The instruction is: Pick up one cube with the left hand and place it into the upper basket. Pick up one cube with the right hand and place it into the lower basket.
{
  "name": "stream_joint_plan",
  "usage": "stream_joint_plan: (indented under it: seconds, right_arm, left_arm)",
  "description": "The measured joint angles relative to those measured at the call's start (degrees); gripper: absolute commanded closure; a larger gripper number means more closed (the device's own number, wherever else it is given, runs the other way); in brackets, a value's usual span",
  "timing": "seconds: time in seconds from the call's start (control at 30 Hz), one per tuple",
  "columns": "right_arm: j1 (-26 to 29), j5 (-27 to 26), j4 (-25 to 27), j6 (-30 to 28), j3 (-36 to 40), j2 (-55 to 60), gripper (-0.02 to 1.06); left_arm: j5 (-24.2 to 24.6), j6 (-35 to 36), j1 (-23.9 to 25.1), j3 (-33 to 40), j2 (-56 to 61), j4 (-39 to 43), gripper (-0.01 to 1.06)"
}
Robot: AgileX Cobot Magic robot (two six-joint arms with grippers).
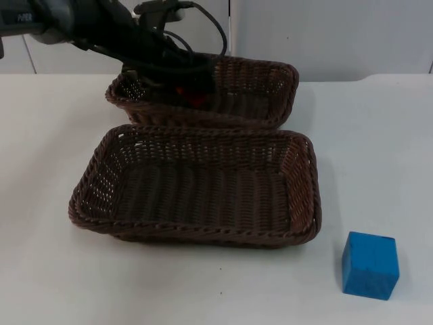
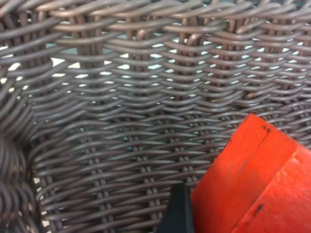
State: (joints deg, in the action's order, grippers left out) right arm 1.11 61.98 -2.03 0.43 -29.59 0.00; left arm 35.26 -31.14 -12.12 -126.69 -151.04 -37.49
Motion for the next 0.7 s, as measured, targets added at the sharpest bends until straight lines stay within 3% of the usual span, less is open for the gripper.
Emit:
stream_joint_plan:
  seconds: [0.03,0.17,0.3,0.7]
  right_arm:
    - [0.0,0.0,0.0,0.0,0.0,0.0,0.0]
    - [0.0,0.0,-0.1,0.0,0.0,0.0,0.0]
    - [0.0,0.0,-0.5,0.0,0.0,0.0,0.0]
    - [0.0,0.0,-0.6,0.0,0.0,0.0,0.0]
  left_arm:
    - [-0.1,0.0,-0.1,0.0,0.0,0.0,0.71]
    - [-0.1,0.0,-0.3,0.0,-0.1,0.0,0.46]
    - [-0.1,-0.1,-0.3,0.0,-0.1,0.0,0.36]
    - [-0.1,-0.1,-0.3,-0.2,0.1,-0.1,0.33]
